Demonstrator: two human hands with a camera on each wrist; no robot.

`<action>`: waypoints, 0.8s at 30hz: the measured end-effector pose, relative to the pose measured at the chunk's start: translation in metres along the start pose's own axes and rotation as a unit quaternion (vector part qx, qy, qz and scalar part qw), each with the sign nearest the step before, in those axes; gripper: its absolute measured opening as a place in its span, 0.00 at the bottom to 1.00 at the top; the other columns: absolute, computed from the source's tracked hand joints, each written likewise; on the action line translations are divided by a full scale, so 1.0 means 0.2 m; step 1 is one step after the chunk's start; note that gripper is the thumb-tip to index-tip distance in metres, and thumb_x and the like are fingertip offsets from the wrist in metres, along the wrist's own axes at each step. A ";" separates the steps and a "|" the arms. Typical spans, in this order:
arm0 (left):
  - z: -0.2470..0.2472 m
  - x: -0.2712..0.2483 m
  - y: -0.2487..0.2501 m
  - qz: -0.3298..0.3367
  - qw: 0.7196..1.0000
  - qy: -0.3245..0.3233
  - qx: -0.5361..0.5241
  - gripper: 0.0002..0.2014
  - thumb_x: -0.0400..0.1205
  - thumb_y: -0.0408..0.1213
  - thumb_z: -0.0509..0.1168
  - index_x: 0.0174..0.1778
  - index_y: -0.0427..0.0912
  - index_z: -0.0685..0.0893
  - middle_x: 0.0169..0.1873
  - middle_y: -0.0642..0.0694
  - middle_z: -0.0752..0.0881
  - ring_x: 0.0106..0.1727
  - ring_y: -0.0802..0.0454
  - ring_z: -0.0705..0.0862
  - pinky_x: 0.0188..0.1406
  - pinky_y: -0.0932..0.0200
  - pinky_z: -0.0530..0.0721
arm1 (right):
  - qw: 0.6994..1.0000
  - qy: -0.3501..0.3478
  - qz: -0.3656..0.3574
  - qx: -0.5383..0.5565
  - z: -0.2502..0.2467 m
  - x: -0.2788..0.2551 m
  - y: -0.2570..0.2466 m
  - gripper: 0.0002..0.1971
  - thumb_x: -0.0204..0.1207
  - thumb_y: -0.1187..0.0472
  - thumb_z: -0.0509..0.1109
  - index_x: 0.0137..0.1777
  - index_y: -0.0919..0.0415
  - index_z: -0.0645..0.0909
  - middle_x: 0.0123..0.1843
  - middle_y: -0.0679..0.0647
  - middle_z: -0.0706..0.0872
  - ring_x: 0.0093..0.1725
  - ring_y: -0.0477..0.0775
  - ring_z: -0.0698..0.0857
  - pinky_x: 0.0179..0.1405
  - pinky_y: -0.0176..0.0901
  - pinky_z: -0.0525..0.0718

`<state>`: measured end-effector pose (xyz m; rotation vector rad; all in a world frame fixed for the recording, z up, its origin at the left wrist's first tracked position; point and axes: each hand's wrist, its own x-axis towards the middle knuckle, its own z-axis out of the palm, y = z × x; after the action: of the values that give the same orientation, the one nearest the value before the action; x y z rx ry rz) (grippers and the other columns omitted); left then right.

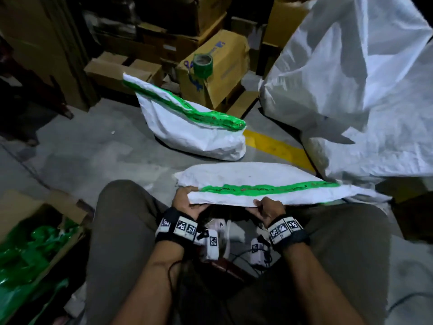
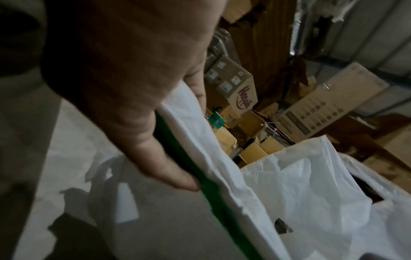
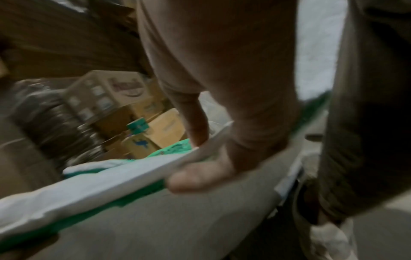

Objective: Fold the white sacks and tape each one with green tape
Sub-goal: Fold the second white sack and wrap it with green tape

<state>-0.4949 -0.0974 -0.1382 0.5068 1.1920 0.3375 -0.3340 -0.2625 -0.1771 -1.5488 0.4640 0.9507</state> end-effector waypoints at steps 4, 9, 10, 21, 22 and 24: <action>-0.12 0.03 -0.02 -0.071 0.992 -0.059 0.092 0.31 0.69 0.26 0.70 0.71 0.26 0.78 0.65 0.28 0.84 0.66 0.33 0.84 0.55 0.43 0.90 | 0.940 0.120 0.003 -0.321 0.03 -0.06 -0.01 0.22 0.77 0.56 0.70 0.68 0.64 0.76 0.69 0.64 0.77 0.63 0.68 0.77 0.54 0.53 0.83; -0.05 -0.03 -0.03 0.039 0.997 -0.015 0.069 0.15 0.73 0.15 0.68 0.54 0.31 0.86 0.43 0.37 0.89 0.38 0.45 0.89 0.26 0.55 0.89 | 0.727 0.138 -0.540 -0.402 0.21 -0.21 -0.02 0.31 0.75 0.56 0.75 0.77 0.61 0.73 0.76 0.64 0.72 0.75 0.66 0.69 0.75 0.58 0.69; -0.04 -0.04 -0.04 0.054 0.996 -0.030 0.070 0.14 0.73 0.14 0.68 0.51 0.33 0.87 0.41 0.39 0.89 0.38 0.46 0.89 0.27 0.55 0.88 | 0.688 0.030 -0.597 -0.411 0.26 -0.20 0.00 0.26 0.80 0.55 0.71 0.76 0.60 0.75 0.76 0.63 0.75 0.75 0.65 0.71 0.76 0.58 0.70; -0.06 -0.12 -0.03 0.065 0.985 -0.129 0.092 0.23 0.73 0.12 0.65 0.60 0.38 0.83 0.43 0.42 0.91 0.41 0.47 0.91 0.38 0.54 0.90 | 0.701 -0.161 -0.450 -0.529 0.25 -0.06 0.13 0.25 0.89 0.41 0.43 0.86 0.33 0.57 0.88 0.40 0.58 0.89 0.49 0.48 0.86 0.60 0.48; -0.05 -0.13 -0.02 0.063 0.985 -0.133 0.091 0.21 0.74 0.13 0.65 0.59 0.37 0.83 0.42 0.43 0.91 0.42 0.46 0.91 0.40 0.53 0.90 | 0.686 -0.186 -0.456 -0.535 0.24 -0.07 0.14 0.26 0.89 0.41 0.43 0.87 0.35 0.55 0.89 0.41 0.56 0.89 0.48 0.46 0.86 0.56 0.47; -0.05 -0.16 0.00 0.058 0.984 -0.138 0.094 0.17 0.76 0.13 0.63 0.51 0.38 0.85 0.38 0.45 0.92 0.41 0.47 0.90 0.43 0.52 0.88 | 0.667 -0.246 -0.463 -0.529 0.21 -0.07 0.15 0.27 0.89 0.42 0.49 0.87 0.37 0.52 0.90 0.42 0.52 0.88 0.45 0.44 0.84 0.45 0.46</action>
<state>-0.5152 -0.1120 -0.1162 0.7642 0.9314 0.2450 -0.3772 -0.2322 -0.1825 -2.0080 -1.4391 0.7179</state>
